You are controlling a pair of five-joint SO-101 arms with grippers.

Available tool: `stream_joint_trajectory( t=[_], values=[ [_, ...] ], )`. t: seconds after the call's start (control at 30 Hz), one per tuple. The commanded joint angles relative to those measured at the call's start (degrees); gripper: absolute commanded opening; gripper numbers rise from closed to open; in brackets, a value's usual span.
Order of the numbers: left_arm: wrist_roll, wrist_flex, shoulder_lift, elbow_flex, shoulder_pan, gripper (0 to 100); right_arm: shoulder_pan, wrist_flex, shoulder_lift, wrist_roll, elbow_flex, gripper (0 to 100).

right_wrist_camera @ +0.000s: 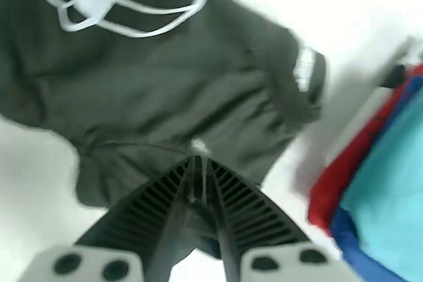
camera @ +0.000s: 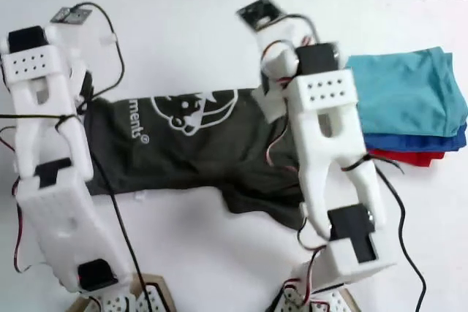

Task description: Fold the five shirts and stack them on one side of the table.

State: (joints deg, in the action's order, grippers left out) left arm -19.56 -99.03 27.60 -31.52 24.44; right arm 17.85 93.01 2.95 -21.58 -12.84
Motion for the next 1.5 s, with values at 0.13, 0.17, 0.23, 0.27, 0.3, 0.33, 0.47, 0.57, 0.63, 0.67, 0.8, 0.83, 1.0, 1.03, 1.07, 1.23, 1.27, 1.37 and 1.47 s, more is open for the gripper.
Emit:
stream_joint_trajectory(
  t=[0.13,0.17,0.23,0.27,0.3,0.33,0.47,0.57,0.63,0.67,0.8,0.83,1.0,1.03,1.07,1.23,1.27,1.37,1.47],
  values=[
    [0.2,14.3,-19.5,29.8,-0.3,3,5.4,-13.8,-16.1,0.2,27.2,2.0],
    [0.3,17.1,-21.2,34.2,-0.3,3,5.8,-16.0,-18.0,0.1,31.5,2.0],
    [0.3,22.2,-24.0,42.5,-0.2,3,6.5,-18.9,-20.9,0.1,38.8,2.1],
    [0.4,24.5,-25.1,46.1,-0.2,3,7.0,-19.6,-22.0,0.1,41.5,2.1],
    [0.4,26.7,-25.9,49.2,-0.2,3,7.4,-19.7,-23.1,0.1,43.7,2.2],
    [0.4,28.7,-26.5,52.1,-0.2,3,7.9,-19.6,-23.8,0.1,45.5,2.2],
    [0.4,35.8,-27.2,60.4,-0.2,3,10.0,-19.7,-24.8,-0.8,50.7,9.4],
    [0.4,39.8,-27.1,64.8,-0.2,3,13.1,-19.6,-24.8,-7.2,52.2,14.2],
    [0.4,42.4,-27.1,67.0,-0.1,3,15.1,-18.8,-24.8,-8.9,52.4,16.3],
    [0.4,43.3,-27.1,67.8,-0.1,3,15.9,-18.5,-24.8,-8.9,52.4,17.0],
    [0.4,44.3,-27.1,68.7,-0.1,3,16.5,-19.6,-24.7,-9.2,52.4,19.6],
    [0.4,44.3,-27.1,68.7,-0.1,3,16.4,-20.4,-24.7,-9.2,52.4,20.0],
    [0.4,44.3,-27.1,68.8,-0.2,3,16.4,-23.3,-23.3,-9.3,52.9,19.9],
    [0.4,44.3,-27.1,68.8,-0.2,3,16.4,-23.7,-22.1,-9.3,53.3,19.9],
    [0.4,44.3,-27.1,68.8,-0.2,3,16.4,-24.2,-20.9,-9.3,53.7,19.9],
    [0.4,44.3,-27.1,68.8,-0.2,3,16.4,-26.4,-16.5,-9.4,54.0,19.9],
    [0.4,44.3,-27.1,68.8,-0.2,3,16.4,-26.9,-15.9,-10.1,54.0,19.8],
    [0.4,44.3,-27.1,68.9,-0.2,3,15.8,-27.7,-14.2,-14.1,54.2,19.7],
    [0.4,44.3,-27.1,68.9,-0.2,3,12.1,-29.2,-11.9,-15.8,53.9,13.2]
  ],
)
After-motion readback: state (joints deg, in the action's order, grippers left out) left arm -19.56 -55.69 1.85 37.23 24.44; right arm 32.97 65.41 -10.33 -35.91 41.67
